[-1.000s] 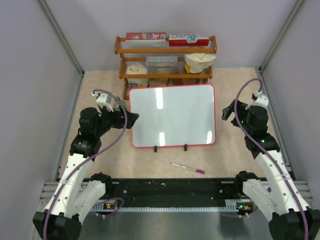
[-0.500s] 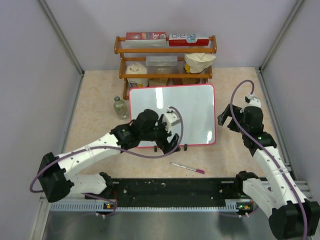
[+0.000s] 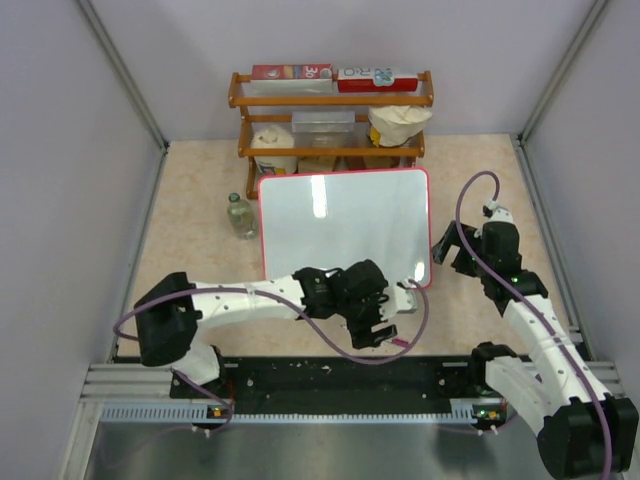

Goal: Write a sentence on the whiteboard
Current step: Pick up the whiteboard marker at the center of the board.

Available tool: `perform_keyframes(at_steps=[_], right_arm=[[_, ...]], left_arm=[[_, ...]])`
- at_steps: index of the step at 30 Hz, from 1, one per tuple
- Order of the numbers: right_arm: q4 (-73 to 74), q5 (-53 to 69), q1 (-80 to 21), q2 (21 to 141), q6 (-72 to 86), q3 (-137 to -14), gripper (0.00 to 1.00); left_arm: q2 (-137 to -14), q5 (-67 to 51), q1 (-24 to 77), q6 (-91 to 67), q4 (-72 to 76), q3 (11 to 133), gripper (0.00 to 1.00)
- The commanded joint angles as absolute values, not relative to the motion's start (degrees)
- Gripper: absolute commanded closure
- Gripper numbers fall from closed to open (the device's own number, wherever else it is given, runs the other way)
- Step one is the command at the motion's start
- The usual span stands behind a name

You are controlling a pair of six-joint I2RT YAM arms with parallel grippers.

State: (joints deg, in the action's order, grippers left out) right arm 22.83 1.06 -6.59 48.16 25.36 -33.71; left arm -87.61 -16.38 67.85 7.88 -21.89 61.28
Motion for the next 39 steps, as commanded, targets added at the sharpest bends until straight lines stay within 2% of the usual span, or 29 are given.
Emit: perform_keyframes(at_steps=[1,5,8,23,27,28,31,39], right_arm=[[21.9,1.6,-5.9,48.1,25.6,-33.7,0.01],[22.0,1.4,-5.8,47.6,25.0,-33.7,0.01],[22.0,1.3,-5.7,47.4,24.8,-33.7,0.01],[22.0,1.5,-5.5,48.3,24.3,-34.4,0.01],[22.1,3.5,-5.3,48.0,25.2,-34.9,0.01],[22.0,3.9,-5.2,47.8,25.2,-35.0,0.01],[22.2,4.0,-5.2,47.4,25.1,-35.4,0.01],[24.1,6.3,-5.0,46.7,25.2,-38.2,0.01]], left_arm=[[-93.2,-8.6,70.8,10.8,-25.1,65.2,0.22],[-97.1,-6.1,71.3,11.2,-25.1,66.1,0.3],[-99.0,-3.5,71.5,10.9,-23.6,65.6,0.43],[-103.2,1.4,72.6,10.4,-18.5,59.2,0.62],[-104.3,2.9,72.9,10.2,-18.5,58.6,0.76],[-104.7,2.8,72.9,10.0,-18.8,58.7,0.85],[-105.6,1.9,72.9,9.3,-18.9,58.4,1.0],[-99.2,-2.0,72.8,6.2,-16.0,56.0,1.0]])
